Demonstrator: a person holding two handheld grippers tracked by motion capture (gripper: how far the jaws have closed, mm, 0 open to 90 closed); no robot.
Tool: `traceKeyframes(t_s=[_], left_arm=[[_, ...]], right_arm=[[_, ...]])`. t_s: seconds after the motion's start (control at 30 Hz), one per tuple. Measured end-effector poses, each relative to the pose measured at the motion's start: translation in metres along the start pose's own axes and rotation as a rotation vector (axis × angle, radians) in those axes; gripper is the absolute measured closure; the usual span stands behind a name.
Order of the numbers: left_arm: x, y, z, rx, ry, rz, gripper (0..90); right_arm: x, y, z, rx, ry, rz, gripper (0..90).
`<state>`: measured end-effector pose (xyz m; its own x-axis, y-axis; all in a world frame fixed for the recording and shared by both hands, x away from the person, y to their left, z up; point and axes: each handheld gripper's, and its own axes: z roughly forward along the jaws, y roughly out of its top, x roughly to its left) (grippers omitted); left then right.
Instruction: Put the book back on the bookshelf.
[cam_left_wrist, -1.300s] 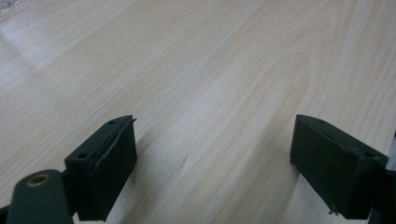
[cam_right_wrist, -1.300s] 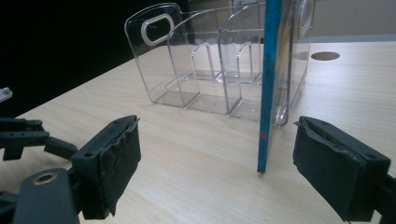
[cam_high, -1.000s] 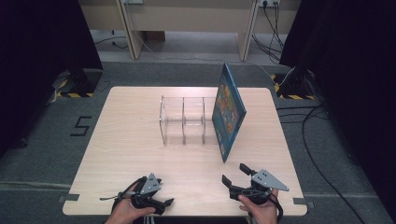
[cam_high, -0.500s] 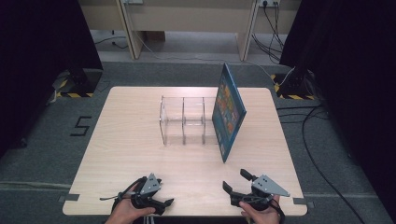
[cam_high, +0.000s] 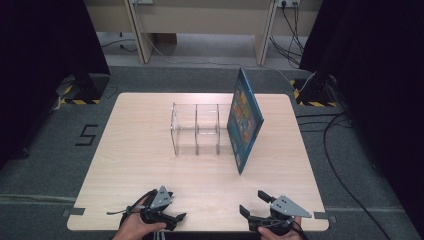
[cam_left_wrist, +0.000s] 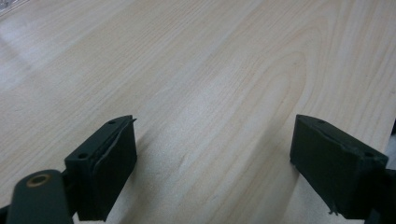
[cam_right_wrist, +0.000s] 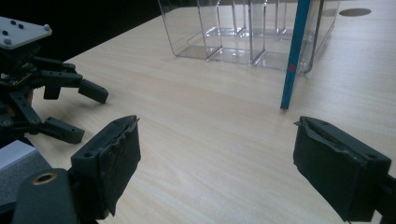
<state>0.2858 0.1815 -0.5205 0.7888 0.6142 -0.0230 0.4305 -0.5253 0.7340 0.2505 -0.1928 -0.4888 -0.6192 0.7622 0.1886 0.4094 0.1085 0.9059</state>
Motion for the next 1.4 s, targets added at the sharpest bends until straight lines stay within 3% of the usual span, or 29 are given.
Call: traceKeyframes(t_s=[0.7,1.0,1.23,1.4], left_arm=[[-0.001,0.0,0.0,-0.001,-0.003,0.003,13.6],[-0.001,0.0,0.0,0.001,-0.008,0.008,13.5],[-0.002,0.0,-0.001,0.004,-0.014,0.012,13.5],[-0.002,0.0,0.0,0.001,-0.015,0.01,13.4]], right_arm=[[0.004,-0.016,-0.018,0.09,-0.037,-0.039,15.7],[0.003,-0.022,-0.02,0.152,-0.053,-0.024,15.9],[0.001,-0.03,-0.019,0.263,-0.07,-0.018,15.9],[0.003,-0.031,-0.016,0.304,-0.073,-0.032,16.2]])
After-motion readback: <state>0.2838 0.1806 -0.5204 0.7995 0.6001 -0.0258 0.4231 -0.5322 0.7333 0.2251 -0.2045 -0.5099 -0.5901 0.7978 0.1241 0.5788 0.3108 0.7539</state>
